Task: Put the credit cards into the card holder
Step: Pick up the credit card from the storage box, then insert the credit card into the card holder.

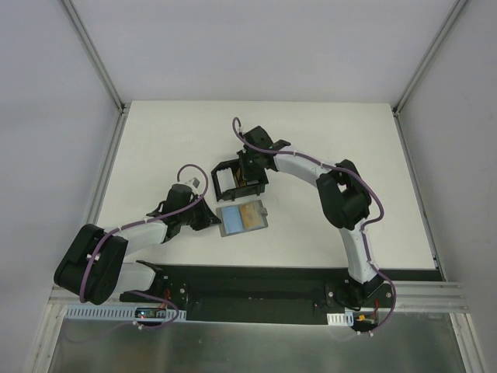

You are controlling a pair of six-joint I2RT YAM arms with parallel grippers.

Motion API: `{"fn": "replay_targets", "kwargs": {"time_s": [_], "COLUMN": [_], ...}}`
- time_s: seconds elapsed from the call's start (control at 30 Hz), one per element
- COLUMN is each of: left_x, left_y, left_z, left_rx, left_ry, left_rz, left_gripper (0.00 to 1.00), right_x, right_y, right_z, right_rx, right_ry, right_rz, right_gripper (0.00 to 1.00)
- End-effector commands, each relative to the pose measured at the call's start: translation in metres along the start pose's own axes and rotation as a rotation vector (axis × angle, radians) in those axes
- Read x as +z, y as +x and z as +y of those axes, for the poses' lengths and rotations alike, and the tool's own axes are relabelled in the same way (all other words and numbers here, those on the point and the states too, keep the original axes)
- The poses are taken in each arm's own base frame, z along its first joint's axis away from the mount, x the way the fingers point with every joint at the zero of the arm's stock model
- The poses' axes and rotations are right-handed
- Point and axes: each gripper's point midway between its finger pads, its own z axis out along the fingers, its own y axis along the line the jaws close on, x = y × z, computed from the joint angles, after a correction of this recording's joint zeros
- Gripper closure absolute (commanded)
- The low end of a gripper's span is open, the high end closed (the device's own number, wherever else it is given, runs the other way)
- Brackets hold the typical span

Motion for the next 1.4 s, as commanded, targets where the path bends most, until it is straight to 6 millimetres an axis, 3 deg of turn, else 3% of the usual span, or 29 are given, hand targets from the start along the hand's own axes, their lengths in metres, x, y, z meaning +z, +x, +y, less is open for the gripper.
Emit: {"fn": "replay_targets", "kwargs": {"time_s": [0.0, 0.1, 0.37, 0.57, 0.83, 1.1, 1.37], "left_x": [0.000, 0.000, 0.000, 0.000, 0.000, -0.002, -0.007], "left_y": [-0.009, -0.009, -0.009, -0.009, -0.007, -0.006, -0.002], "left_z": [-0.008, -0.008, -0.007, -0.007, -0.002, -0.003, 0.002], "left_rx": [0.016, 0.018, 0.019, 0.016, 0.006, 0.023, 0.044], "left_ry": [0.027, 0.027, 0.022, 0.020, 0.005, 0.016, 0.013], "left_rz": [-0.013, -0.016, -0.014, -0.015, -0.015, -0.024, -0.037], "left_gripper": [1.00, 1.00, 1.00, 1.00, 1.00, 1.00, 1.00], "right_x": [-0.014, -0.025, -0.086, -0.121, -0.152, -0.180, -0.205], "right_y": [-0.016, -0.025, -0.056, -0.060, -0.057, -0.043, -0.008], "right_z": [0.007, 0.012, 0.019, 0.013, 0.007, 0.017, 0.012], "right_rx": [-0.030, -0.056, -0.140, -0.283, -0.287, -0.238, -0.115], "right_ry": [0.006, 0.000, 0.056, 0.343, 0.701, 0.737, 0.765], "right_rz": [-0.046, -0.087, -0.278, -0.337, -0.485, -0.592, -0.679], "right_gripper": [0.98, 1.00, 1.00, 1.00, 1.00, 1.00, 1.00]}}
